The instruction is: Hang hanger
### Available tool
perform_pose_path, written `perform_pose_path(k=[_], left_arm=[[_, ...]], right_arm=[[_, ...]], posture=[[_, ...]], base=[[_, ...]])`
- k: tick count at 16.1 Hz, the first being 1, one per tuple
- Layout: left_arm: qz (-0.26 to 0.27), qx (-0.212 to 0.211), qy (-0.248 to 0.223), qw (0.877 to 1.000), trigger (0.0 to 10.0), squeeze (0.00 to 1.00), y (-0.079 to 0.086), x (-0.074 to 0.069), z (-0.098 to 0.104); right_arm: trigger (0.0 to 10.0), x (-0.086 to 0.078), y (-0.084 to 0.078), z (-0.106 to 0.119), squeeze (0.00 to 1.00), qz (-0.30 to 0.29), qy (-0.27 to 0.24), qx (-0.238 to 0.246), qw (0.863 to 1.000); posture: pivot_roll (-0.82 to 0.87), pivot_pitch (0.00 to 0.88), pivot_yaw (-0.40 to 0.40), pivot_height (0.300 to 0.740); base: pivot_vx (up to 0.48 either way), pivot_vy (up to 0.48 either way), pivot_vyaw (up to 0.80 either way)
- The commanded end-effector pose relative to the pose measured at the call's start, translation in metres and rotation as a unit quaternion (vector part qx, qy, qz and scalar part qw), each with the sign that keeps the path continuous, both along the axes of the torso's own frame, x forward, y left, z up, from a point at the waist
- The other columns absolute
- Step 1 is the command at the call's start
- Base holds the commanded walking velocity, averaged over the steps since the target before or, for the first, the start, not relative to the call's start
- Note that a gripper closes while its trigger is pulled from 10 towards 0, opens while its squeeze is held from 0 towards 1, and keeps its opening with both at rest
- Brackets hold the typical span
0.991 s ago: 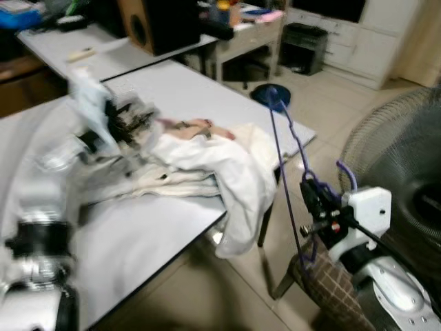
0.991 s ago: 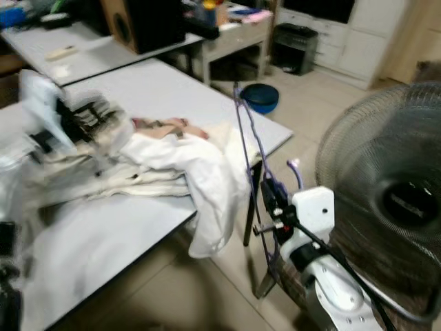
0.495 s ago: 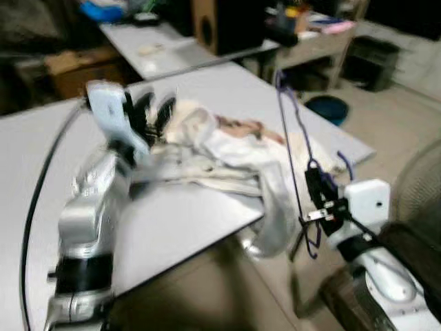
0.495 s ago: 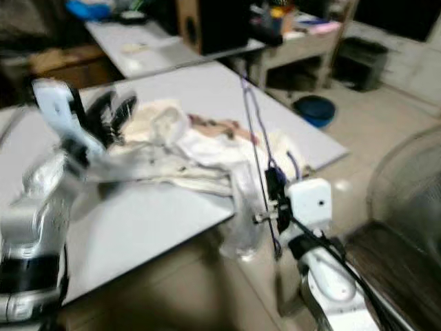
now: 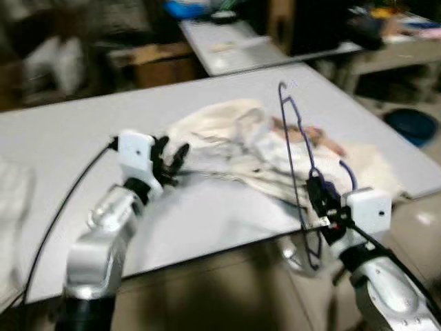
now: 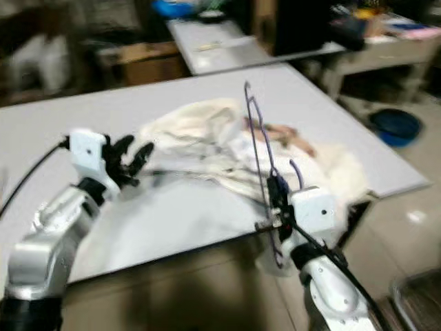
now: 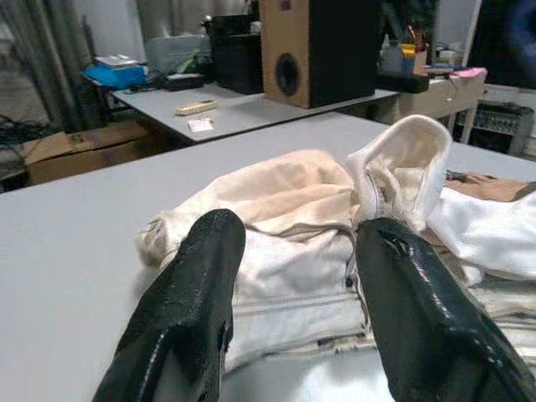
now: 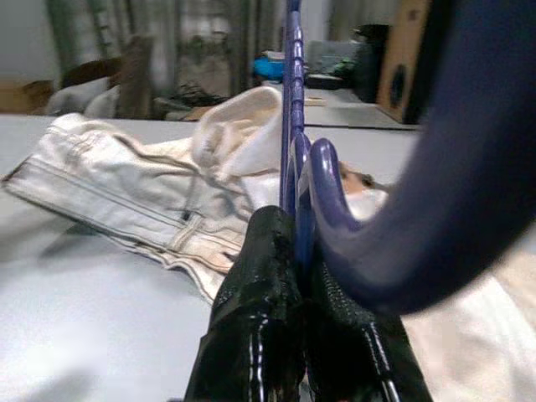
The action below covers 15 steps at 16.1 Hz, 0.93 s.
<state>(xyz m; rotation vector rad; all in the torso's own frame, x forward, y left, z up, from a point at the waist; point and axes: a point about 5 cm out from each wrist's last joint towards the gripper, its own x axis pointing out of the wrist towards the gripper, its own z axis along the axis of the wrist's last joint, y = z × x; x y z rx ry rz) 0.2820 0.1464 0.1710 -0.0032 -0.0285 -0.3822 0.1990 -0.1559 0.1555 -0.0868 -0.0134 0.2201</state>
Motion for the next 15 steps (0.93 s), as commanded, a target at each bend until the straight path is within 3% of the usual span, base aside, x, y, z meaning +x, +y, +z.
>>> perform_pose_path(k=[1,5,7,9,11,13,15], left_arm=[[0.007,0.013,-0.004,1.000,10.0,0.00,0.002,-0.008,0.004],[0.005,0.007,0.001,1.000,10.0,0.00,-0.003,-0.015,0.006],[0.003,0.006,-0.006,1.000,10.0,0.00,-0.005,-0.018,0.009],[0.018,0.035,0.013,0.999,10.0,0.00,-0.002,-0.012,0.000],[0.008,0.047,0.032,0.998,10.0,0.00,-0.002,-0.011,-0.008],[-0.011,0.041,0.052,0.998,10.0,0.00,-0.012,-0.010,-0.017],[-0.025,0.053,0.043,0.997,10.0,0.00,-0.015,-0.008,-0.015]], right_arm=[[10.0,0.001,0.001,0.004,0.00,0.012,-0.004,0.009,1.000],[10.0,0.001,-0.003,0.027,0.00,0.009,-0.048,0.002,0.999],[10.0,0.000,0.002,0.031,0.00,0.028,-0.048,0.000,0.998],[10.0,-0.005,0.015,0.017,0.00,0.072,-0.005,0.012,0.997],[10.0,-0.007,0.018,0.003,0.00,0.065,0.026,0.022,0.997],[10.0,-0.011,0.007,-0.013,0.00,0.019,0.064,0.044,0.997],[10.0,-0.014,0.001,-0.018,0.00,-0.016,0.075,0.055,0.996]], posture=[[-0.06,0.000,0.045,0.740],[-0.06,0.000,0.035,0.740],[-0.07,0.000,0.031,0.740],[-0.08,0.000,0.041,0.740],[-0.10,0.000,0.059,0.740],[-0.10,0.000,0.104,0.740],[-0.10,0.000,0.123,0.740]], base=[[0.000,0.000,0.80],[0.000,0.000,0.80],[0.000,0.000,0.80],[0.000,0.000,0.80],[0.000,0.000,0.80],[0.000,0.000,0.80],[0.000,0.000,0.80]])
